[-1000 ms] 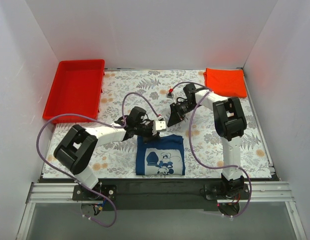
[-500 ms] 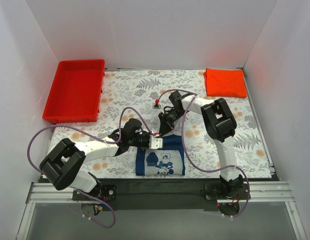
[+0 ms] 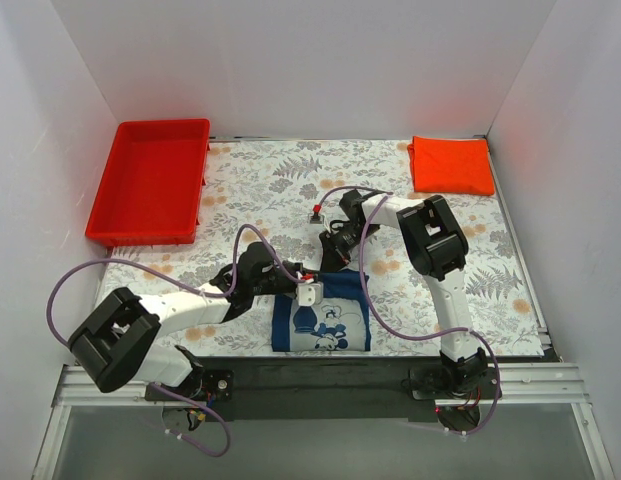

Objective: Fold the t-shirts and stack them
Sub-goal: Fold the tshirt

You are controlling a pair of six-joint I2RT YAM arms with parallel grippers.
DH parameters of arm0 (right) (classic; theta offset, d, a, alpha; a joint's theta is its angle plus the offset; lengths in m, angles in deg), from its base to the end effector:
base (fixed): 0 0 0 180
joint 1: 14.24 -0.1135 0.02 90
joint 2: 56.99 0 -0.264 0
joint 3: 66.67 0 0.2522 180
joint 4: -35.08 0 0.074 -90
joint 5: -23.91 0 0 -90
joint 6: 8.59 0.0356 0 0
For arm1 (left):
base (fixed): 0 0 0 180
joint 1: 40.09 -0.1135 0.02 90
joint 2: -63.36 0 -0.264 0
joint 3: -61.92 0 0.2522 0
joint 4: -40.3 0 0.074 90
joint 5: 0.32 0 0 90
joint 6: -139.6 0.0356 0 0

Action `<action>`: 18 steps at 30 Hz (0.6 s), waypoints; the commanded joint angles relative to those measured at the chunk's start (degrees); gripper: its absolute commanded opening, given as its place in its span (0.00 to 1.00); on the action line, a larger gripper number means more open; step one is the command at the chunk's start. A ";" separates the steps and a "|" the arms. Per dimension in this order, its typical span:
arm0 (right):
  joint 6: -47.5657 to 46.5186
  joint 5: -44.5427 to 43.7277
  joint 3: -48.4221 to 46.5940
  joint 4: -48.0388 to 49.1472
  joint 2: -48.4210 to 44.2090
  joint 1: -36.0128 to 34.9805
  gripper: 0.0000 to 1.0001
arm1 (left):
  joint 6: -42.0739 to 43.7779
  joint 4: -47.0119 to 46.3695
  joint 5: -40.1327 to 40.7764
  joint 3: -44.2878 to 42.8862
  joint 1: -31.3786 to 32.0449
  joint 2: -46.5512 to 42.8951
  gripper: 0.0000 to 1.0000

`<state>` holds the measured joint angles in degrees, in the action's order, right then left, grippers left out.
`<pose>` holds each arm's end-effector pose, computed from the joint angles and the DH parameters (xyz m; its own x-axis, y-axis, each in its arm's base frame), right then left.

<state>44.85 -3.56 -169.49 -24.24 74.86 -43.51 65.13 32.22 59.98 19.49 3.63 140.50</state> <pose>0.3503 0.2325 0.0974 -0.5528 -0.6248 -0.5514 -0.7185 0.0221 0.6952 0.1774 -0.1941 0.1802 -0.0657 0.3846 -0.9207 0.9736 0.2270 0.0254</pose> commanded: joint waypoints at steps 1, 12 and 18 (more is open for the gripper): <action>-3.35 -5.57 0.11 -1.28 2.88 -0.34 0.10 | 0.91 -6.35 2.44 -0.60 0.22 0.10 0.00; -3.79 -5.31 -0.94 -2.69 3.76 -0.34 0.09 | -1.20 -10.23 3.76 -2.45 -0.66 2.48 0.00; -4.05 -4.95 -0.94 -3.13 3.94 -0.34 0.09 | -1.64 -11.55 4.03 -2.89 -1.36 3.36 0.00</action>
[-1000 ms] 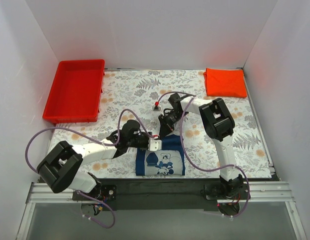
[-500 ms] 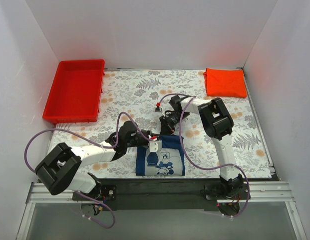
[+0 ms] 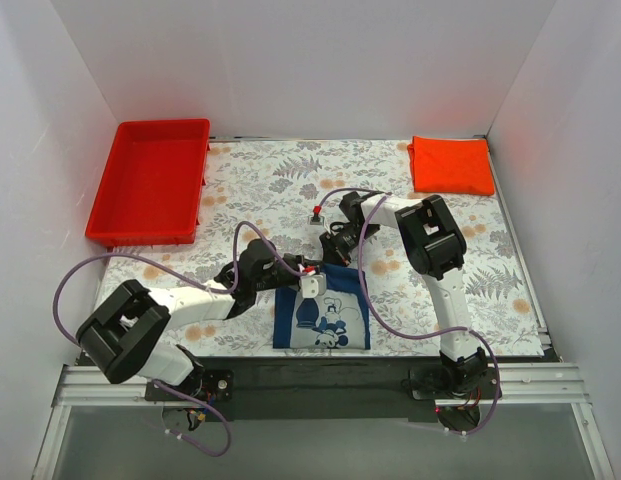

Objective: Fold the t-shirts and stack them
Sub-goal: Fold the tshirt

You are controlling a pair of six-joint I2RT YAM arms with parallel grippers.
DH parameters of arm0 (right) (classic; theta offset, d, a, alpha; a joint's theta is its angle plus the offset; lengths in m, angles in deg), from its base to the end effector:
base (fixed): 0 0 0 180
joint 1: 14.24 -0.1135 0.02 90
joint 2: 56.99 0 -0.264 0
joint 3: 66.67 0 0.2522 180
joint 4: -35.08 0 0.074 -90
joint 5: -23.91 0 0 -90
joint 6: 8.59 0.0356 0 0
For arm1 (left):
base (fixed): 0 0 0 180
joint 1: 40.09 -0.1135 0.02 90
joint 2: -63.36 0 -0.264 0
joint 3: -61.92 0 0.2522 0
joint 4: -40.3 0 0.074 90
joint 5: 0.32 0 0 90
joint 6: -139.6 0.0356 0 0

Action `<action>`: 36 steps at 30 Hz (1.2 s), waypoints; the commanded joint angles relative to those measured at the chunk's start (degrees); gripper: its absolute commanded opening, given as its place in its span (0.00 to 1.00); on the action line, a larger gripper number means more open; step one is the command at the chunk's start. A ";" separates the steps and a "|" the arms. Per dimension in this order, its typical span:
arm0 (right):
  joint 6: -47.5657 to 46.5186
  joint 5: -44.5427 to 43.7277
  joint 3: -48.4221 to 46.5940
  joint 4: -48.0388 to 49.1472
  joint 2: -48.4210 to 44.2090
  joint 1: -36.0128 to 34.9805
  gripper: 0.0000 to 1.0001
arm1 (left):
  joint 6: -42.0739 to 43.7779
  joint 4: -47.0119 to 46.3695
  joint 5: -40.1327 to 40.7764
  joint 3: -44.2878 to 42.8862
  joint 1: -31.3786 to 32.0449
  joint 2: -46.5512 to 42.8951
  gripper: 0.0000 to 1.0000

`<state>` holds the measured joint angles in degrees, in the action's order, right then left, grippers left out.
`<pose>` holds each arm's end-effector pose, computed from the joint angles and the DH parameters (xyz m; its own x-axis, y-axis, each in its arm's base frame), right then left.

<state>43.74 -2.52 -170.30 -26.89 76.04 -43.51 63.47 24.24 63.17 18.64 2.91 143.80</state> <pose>0.3488 0.2320 0.0929 -0.5687 -0.6306 -0.5282 -0.6904 0.0169 0.7232 0.1909 -0.1998 0.1834 -0.0363 0.3272 -0.9443 0.9513 0.3008 0.0676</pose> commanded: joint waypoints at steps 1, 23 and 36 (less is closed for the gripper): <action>-2.94 -6.00 -0.14 -0.49 2.85 -0.34 0.09 | 0.11 -4.18 0.84 -2.03 -0.81 0.41 0.00; -3.29 -6.61 -0.75 -1.89 2.23 -0.08 0.11 | 2.13 -11.31 1.54 -1.51 -2.49 6.92 0.00; -0.39 -19.44 -12.61 -6.99 -7.51 0.98 0.38 | -17.37 26.36 3.04 -12.75 -3.18 -10.29 0.39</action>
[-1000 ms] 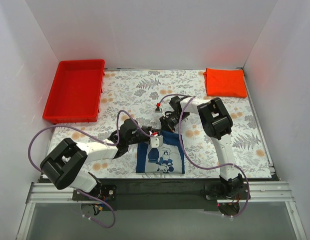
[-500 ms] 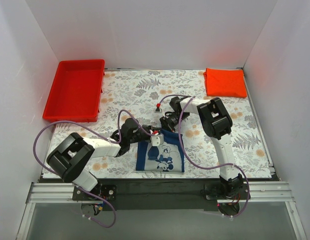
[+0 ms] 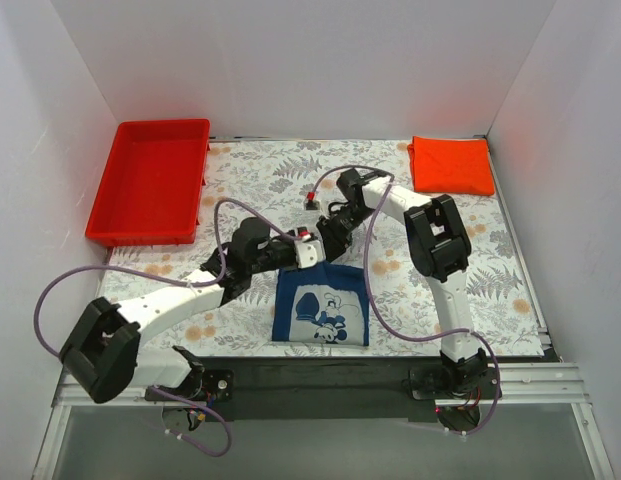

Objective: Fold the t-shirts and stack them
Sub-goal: Fold the tshirt

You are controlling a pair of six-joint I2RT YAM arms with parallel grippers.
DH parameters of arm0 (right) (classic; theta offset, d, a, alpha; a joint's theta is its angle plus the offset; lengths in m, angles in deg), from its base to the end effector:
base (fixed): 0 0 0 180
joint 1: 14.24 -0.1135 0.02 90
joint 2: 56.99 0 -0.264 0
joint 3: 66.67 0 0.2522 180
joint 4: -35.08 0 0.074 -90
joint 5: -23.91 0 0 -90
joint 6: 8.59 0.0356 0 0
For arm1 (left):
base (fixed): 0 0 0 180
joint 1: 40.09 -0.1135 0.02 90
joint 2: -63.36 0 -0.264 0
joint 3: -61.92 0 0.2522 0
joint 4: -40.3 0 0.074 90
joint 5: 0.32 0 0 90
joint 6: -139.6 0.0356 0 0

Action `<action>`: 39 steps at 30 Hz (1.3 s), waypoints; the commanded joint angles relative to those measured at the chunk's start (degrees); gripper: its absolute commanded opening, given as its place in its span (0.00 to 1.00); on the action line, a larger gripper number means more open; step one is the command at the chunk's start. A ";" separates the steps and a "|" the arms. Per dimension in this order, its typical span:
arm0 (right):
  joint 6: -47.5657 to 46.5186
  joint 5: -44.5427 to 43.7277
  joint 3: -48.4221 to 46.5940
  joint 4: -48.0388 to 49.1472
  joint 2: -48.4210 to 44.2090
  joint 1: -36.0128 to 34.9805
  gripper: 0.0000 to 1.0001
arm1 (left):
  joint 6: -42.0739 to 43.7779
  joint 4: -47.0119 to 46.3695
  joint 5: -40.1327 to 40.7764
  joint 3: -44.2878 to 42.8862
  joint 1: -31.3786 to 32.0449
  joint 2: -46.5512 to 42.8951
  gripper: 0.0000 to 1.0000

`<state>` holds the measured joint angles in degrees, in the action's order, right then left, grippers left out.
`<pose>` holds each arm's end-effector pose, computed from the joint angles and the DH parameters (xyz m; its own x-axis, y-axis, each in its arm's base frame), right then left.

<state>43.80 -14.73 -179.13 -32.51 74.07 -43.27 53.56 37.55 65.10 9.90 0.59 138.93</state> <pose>0.3702 0.2373 0.1361 -0.4785 -0.7014 -0.5283 -0.8084 0.1171 0.5768 0.2064 -0.1969 0.2306 -0.2074 0.2610 -0.9428 0.9041 0.4191 -0.0828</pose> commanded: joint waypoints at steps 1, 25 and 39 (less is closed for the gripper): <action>-0.63 -8.45 -5.09 -1.63 -6.17 1.17 0.43 | -11.31 19.70 0.50 -4.88 -1.92 -6.13 0.41; -10.21 -11.63 6.15 -12.01 -12.15 7.86 0.67 | -22.16 58.43 -23.94 -36.62 -22.76 29.10 0.58; -12.67 -11.10 10.02 -12.36 -11.36 6.10 0.54 | -21.19 58.88 -23.24 -36.71 -22.67 33.59 0.58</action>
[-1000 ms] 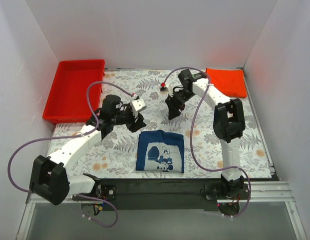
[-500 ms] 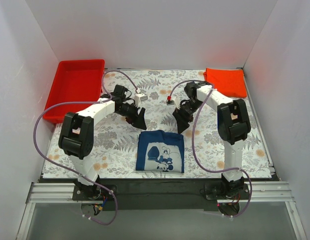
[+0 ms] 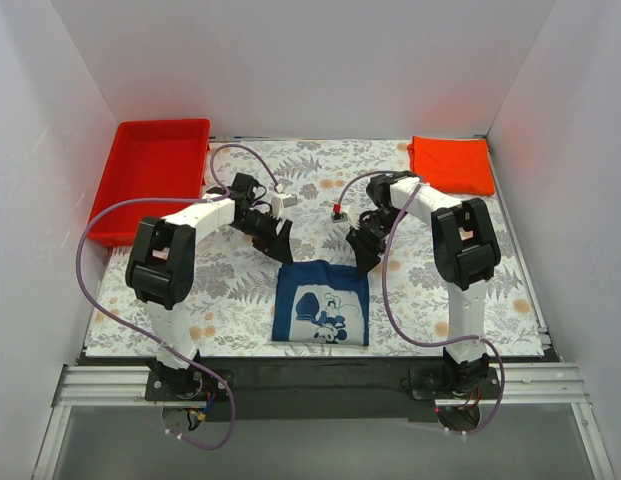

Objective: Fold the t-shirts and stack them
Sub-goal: Fold the tshirt

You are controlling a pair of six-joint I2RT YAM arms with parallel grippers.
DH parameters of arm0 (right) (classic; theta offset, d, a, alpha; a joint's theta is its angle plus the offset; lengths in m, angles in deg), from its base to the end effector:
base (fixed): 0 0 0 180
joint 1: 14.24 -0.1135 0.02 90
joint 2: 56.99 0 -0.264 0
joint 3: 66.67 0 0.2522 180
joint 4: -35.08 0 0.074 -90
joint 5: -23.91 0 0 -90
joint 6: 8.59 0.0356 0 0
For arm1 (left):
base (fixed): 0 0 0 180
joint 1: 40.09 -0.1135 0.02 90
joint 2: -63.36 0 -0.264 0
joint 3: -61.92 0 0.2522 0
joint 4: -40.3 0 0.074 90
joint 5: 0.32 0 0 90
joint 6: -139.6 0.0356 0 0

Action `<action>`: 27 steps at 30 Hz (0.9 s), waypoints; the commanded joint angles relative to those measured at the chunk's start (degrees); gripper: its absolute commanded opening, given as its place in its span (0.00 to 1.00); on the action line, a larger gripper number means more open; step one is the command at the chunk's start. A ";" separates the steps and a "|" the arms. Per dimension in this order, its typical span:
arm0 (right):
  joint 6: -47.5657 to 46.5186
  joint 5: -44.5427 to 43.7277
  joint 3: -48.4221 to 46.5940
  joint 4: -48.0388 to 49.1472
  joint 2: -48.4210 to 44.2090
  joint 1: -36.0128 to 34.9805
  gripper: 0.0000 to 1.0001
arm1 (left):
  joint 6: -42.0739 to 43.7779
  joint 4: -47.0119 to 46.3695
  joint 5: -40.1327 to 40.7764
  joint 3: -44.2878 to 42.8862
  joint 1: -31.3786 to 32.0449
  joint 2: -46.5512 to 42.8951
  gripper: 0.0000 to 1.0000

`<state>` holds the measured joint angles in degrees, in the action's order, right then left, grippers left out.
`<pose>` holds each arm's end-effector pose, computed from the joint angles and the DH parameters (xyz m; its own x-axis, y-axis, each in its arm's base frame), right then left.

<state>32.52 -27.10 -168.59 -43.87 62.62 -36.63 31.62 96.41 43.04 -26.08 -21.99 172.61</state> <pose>0.3419 0.1651 0.1654 -0.4315 -0.8111 -0.3949 -0.8424 0.2057 0.4980 0.3376 -0.1376 0.1753 -0.9947 0.1022 0.0109 0.0604 0.6673 -0.7423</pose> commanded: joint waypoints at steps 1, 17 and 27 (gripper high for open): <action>-1.22 1.27 -0.78 -1.08 0.27 -0.72 0.53 | 0.75 -0.07 -0.75 -0.65 -0.18 0.08 0.58; -1.48 -0.04 -1.93 -2.05 -0.52 -1.08 0.11 | -0.22 -3.41 1.81 0.85 -0.18 -0.35 0.26; -1.39 -2.86 -2.37 -3.89 -3.77 -0.99 0.15 | 1.01 -2.09 2.60 1.73 -0.53 -4.83 0.00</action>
<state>31.69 -28.87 -168.86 -45.07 62.40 -37.53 31.82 94.38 45.64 -24.62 -22.05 173.29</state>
